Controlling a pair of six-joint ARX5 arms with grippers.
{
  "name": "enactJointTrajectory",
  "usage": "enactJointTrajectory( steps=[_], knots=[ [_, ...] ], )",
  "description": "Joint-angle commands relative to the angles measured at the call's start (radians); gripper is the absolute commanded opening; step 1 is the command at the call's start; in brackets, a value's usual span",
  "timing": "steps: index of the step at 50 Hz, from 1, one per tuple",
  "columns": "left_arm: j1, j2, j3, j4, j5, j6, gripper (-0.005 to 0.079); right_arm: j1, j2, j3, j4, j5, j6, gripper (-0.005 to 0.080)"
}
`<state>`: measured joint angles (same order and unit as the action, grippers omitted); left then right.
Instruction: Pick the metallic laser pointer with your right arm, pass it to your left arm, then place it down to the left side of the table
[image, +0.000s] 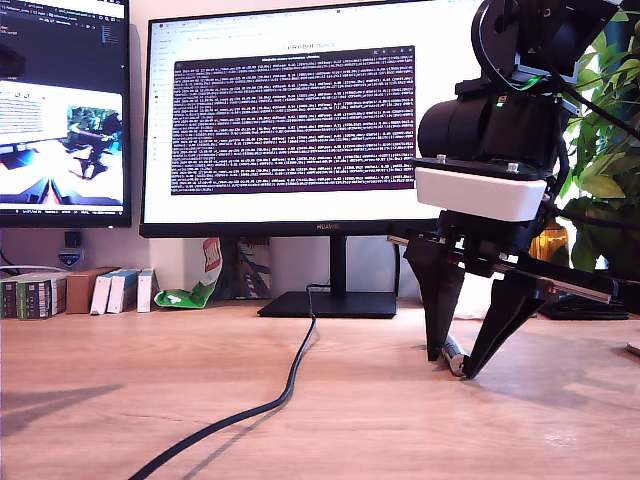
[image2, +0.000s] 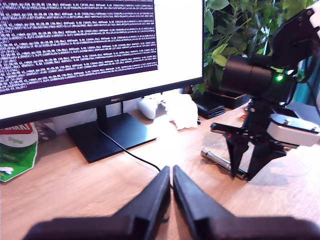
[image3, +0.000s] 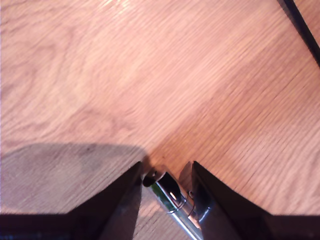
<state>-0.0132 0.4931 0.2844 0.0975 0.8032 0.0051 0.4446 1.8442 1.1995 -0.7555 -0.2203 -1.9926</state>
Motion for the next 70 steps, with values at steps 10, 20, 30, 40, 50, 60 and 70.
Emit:
enactJointTrajectory(
  steps=[10,20,30,40,50,60,70],
  knots=[
    [-0.003,0.003,0.013,0.008,0.005,-0.005,-0.0019,-0.009,0.068,-0.003,-0.066,0.02,-0.097,0.0288],
    [-0.003,0.003,0.013,0.008,0.005,-0.005,-0.0019,-0.008,0.068,0.023,-0.055,0.02,-0.097,0.0289],
    [-0.003,0.003,0.013,0.008,0.005,-0.005,-0.0019,-0.015,0.068,0.027,-0.06,-0.003,-0.097,0.0289],
    [-0.003,0.003,0.013,0.008,0.005,-0.005,-0.0019,0.02,0.068,0.037,-0.039,-0.037,-0.097,0.0289],
    [-0.003,0.003,0.013,0.006,0.005,-0.005,-0.0019,0.035,0.039,0.096,-0.052,-0.12,-0.063,0.0289],
    [-0.003,0.003,0.013,0.007,0.004,-0.005,-0.0019,0.047,-0.051,0.115,-0.047,-0.173,0.186,0.0289],
    [-0.003,0.003,0.013,0.007,0.001,-0.005,-0.0019,0.074,-0.135,0.129,0.068,-0.047,0.947,0.0288]
  ],
)
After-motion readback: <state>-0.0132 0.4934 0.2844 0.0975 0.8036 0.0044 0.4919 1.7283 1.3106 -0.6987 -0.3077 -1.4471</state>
